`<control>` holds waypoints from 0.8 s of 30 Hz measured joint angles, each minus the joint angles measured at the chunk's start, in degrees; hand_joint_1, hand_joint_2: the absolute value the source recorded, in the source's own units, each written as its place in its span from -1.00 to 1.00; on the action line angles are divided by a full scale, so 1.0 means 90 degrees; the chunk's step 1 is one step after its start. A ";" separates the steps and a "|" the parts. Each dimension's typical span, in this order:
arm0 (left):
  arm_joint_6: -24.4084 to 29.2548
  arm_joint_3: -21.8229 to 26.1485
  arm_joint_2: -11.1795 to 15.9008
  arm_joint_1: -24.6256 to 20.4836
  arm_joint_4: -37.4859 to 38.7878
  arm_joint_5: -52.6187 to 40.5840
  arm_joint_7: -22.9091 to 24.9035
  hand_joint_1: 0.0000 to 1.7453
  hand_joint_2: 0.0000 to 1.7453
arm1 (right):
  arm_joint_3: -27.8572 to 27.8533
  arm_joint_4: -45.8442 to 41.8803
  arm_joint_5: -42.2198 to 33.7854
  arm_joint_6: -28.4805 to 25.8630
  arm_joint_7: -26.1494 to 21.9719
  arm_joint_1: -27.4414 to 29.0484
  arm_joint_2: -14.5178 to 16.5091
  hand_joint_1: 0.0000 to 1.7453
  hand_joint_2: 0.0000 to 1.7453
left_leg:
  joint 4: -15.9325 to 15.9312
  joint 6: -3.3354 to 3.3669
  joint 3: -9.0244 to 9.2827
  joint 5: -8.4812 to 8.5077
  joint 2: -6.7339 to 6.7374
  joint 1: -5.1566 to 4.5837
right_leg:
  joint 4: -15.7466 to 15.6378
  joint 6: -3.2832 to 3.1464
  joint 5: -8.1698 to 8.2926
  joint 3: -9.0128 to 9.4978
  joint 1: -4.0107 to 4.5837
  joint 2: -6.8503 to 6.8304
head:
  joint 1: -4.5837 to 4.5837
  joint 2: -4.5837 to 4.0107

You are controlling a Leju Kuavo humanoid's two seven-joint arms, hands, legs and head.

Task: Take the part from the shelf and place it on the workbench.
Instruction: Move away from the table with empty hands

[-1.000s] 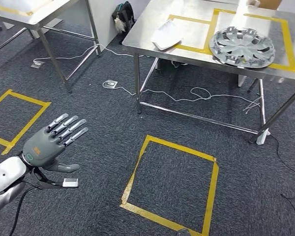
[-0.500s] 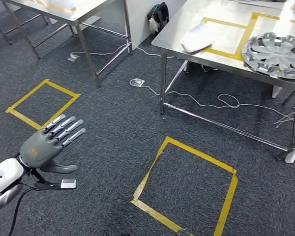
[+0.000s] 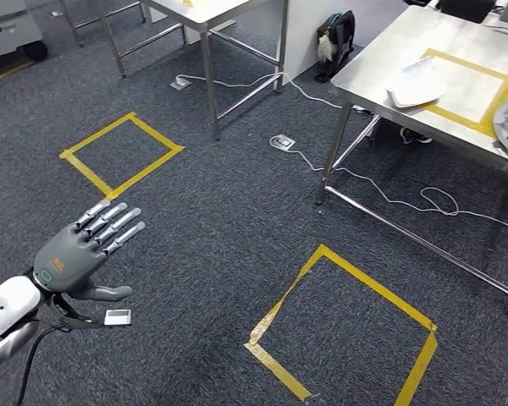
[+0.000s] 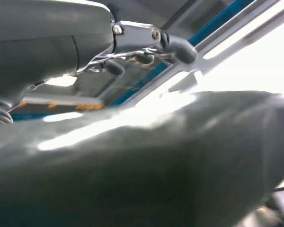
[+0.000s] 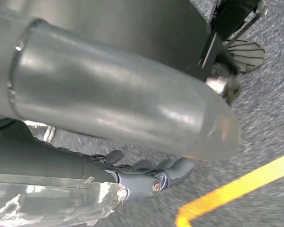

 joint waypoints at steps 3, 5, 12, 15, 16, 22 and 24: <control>0.0003 0.0019 0.0000 0.0026 0.0000 0.0009 0.0025 -1.00 -1.00 | -0.0001 -0.0001 -0.0008 0.0000 0.0001 0.0004 0.0000 -1.00 -1.00 | 0.0000 0.0006 -0.0002 -0.0002 -0.0025 -0.0004 | 0.0179 -0.0001 -0.0079 -0.0086 0.0000 0.0029 | 0.0003 0.0000; -0.0012 0.0147 0.0002 0.0214 0.0000 0.0044 0.0162 -1.00 -1.00 | -0.0005 -0.0002 -0.0051 0.0000 0.0006 0.0030 -0.0001 -1.00 -1.00 | 0.0001 0.0017 -0.0005 -0.0006 -0.0160 -0.0023 | 0.0669 -0.0019 -0.0214 -0.0356 0.0006 0.0081 | 0.0008 0.0000; -0.0134 0.1789 -0.0270 0.1914 0.0020 -0.0071 0.1004 -1.00 -1.00 | -0.0123 -0.0002 -0.0293 -0.0010 0.0025 0.0090 0.0002 -1.00 -1.00 | -0.0007 -0.0214 -0.0077 0.0052 -0.0846 0.0000 | -0.0808 -0.0236 0.0647 0.0262 -0.0005 0.0496 | -0.0007 0.0000; -0.0007 0.2163 -0.0343 0.2258 0.0043 -0.0097 0.1186 -1.00 -1.00 | -0.0155 -0.0002 -0.0321 0.0013 0.0028 0.0115 0.0003 -1.00 -1.00 | 0.0754 -0.0297 -0.0447 -0.0415 -0.0332 -0.0034 | -0.0889 -0.0313 0.0689 0.0299 -0.0017 0.0215 | -0.0069 0.0000; 0.0019 0.2262 -0.0374 0.2363 0.0052 -0.0092 0.1226 -1.00 -1.00 | -0.0163 -0.0002 -0.0325 0.0026 0.0030 0.0130 0.0001 -1.00 -1.00 | 0.1179 -0.0323 -0.0649 -0.0612 -0.0223 -0.0026 | -0.0892 -0.0324 0.0685 0.0300 -0.0012 0.0113 | -0.0076 0.0000; -0.0028 0.2804 -0.0533 0.2941 0.0086 -0.0162 0.1601 -1.00 -1.00 | -0.0194 -0.0007 -0.0352 0.0053 0.0046 0.0166 -0.0013 -1.00 -1.00 | 0.0425 -0.0423 -0.0109 -0.0176 0.0260 0.0055 | -0.0873 -0.0221 0.0574 0.0346 0.0015 -0.0444 | -0.0083 0.0000; -0.0172 0.3036 -0.0613 0.3119 0.0106 -0.0093 0.1710 -1.00 -1.00 | -0.0212 -0.0013 -0.0368 0.0052 0.0053 0.0169 -0.0025 -1.00 -1.00 | 0.0010 -0.0348 0.0139 -0.0135 0.0410 0.0029 | -0.0875 -0.0144 0.0493 0.0383 0.0062 -0.0577 | -0.0072 0.0000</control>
